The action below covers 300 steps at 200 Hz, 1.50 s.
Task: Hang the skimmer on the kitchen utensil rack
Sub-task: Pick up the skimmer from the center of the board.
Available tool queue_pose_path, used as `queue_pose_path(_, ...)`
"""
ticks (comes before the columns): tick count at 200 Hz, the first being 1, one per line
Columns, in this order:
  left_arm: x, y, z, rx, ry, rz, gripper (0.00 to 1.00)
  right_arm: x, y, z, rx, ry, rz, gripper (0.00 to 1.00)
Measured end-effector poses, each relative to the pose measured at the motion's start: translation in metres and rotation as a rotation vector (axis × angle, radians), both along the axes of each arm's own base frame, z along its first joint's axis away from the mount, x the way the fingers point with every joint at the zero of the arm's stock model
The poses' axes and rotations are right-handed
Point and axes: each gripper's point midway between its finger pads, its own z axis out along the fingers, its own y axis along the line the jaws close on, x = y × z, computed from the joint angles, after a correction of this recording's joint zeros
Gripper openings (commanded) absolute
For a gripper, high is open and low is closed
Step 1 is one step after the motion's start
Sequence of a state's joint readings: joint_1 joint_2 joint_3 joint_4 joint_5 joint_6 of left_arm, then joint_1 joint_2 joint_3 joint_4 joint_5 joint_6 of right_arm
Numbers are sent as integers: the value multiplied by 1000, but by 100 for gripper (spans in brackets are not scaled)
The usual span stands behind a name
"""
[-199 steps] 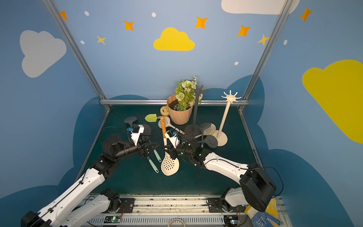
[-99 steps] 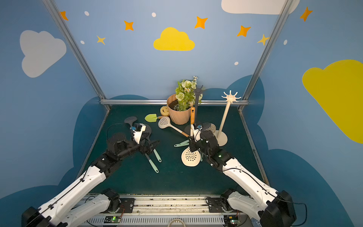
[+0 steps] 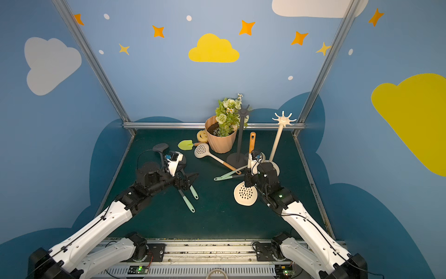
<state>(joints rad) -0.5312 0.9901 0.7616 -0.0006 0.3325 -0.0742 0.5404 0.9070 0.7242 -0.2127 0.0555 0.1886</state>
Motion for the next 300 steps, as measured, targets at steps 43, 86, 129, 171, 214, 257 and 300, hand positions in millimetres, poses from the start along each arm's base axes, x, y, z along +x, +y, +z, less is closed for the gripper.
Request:
queue_pose_path(43,12,-51,46,-130,9,-115,90,-30,35,-6,35,2,192,0)
queue_pose_path(86,23,-111,54,-231,45,-245,80,-51,58,-4,47,-15,317,0)
queue_pose_path(129,16,-149,65,-302,45,-363,63,-55,58,-12,36,-9,333,0)
queue_pose_path(171,4,-156,85,-362,12,-442,56,-55,58,-12,33,-12,334,0)
queue_pose_path(214,2,-157,91,-374,11,-458,51,-52,60,-17,23,0,336,0)
queue_pose_path(257,10,-164,99,-390,-9,-463,40,-47,65,-10,29,-13,337,0)
queue_pose_path(300,16,-175,79,-373,35,-482,28,-44,70,0,41,-31,344,0)
